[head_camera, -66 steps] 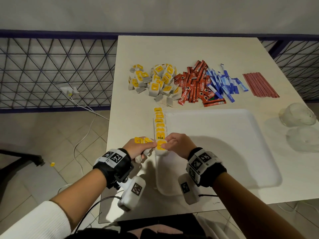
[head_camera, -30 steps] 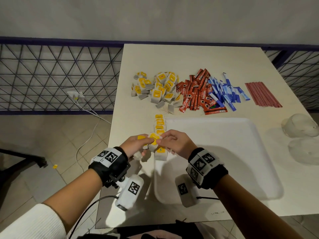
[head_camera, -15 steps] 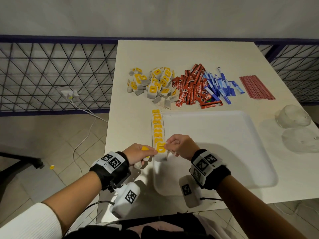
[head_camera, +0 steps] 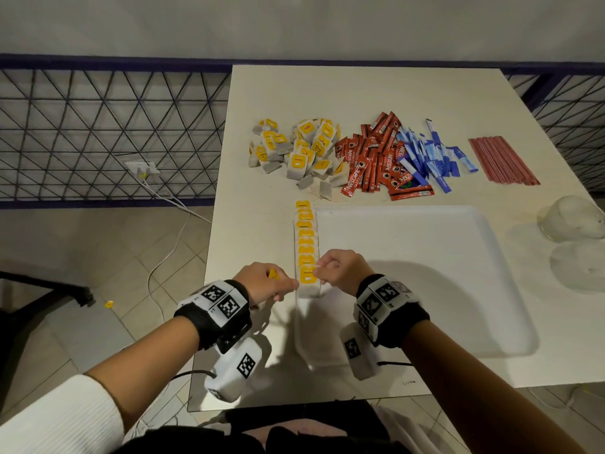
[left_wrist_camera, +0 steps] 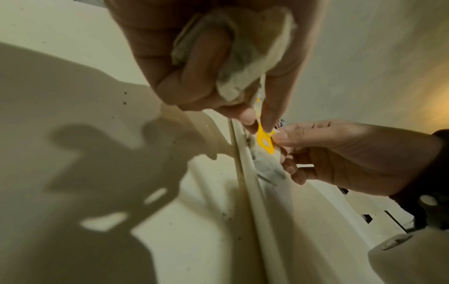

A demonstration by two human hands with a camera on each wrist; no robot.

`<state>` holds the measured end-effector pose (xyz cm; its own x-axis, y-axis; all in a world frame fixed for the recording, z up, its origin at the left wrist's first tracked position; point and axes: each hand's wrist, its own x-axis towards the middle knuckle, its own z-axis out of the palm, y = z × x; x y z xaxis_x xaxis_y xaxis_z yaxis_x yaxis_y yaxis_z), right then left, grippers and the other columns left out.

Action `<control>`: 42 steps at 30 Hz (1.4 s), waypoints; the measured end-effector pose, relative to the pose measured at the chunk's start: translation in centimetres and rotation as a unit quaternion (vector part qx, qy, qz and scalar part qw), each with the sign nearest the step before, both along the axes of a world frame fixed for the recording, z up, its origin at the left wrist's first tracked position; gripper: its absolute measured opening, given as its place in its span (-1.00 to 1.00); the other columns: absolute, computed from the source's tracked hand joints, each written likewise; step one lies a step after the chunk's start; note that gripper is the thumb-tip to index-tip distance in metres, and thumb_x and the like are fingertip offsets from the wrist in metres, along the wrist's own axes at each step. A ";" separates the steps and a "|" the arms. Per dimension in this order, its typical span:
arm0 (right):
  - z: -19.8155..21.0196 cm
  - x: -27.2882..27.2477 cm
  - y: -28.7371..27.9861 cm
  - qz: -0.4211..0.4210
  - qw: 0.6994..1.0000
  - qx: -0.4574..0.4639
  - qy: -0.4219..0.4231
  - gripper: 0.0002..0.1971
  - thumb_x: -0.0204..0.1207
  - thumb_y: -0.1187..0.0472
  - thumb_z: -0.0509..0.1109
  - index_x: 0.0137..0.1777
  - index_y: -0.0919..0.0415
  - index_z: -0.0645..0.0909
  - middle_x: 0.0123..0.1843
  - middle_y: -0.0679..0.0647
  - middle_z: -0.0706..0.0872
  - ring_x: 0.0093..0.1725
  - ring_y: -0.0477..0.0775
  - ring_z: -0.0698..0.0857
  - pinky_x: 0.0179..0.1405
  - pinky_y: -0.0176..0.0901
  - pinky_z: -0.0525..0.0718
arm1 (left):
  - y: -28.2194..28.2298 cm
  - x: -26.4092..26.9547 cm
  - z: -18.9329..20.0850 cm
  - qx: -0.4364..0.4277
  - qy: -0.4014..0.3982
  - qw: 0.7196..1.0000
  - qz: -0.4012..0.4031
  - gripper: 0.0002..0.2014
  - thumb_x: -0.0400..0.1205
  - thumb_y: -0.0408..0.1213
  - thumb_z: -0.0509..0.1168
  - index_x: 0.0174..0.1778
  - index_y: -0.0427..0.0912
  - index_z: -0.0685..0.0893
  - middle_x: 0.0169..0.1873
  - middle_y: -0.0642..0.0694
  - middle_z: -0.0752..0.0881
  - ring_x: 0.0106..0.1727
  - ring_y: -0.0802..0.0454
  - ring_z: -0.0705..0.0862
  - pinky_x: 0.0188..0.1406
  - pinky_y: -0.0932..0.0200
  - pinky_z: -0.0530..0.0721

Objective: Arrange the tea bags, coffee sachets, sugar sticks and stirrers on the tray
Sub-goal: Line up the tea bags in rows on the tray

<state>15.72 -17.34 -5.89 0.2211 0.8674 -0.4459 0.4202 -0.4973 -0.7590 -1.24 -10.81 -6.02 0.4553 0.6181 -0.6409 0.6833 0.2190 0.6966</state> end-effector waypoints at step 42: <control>6.9 -2.0 2.2 0.022 0.982 -0.061 0.175 -0.72 0.51 -0.04 0.38 -0.23 0.19 0.65 -0.41 0.02 0.61 -0.42 -0.08 0.54 -0.48 -0.35 0.50 | 2.1 1.1 4.6 0.032 -0.130 0.990 -0.035 -0.38 -0.03 0.07 0.47 -0.04 0.14 0.52 -0.28 0.10 0.63 -0.33 0.30 0.55 -0.26 0.41 0.51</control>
<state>13.71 -15.18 1.05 -0.0006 0.8079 -0.5893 0.1663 -0.5810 -0.7967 -0.11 -8.75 -1.42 0.6436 0.6140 -0.4570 0.4907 0.1272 0.8620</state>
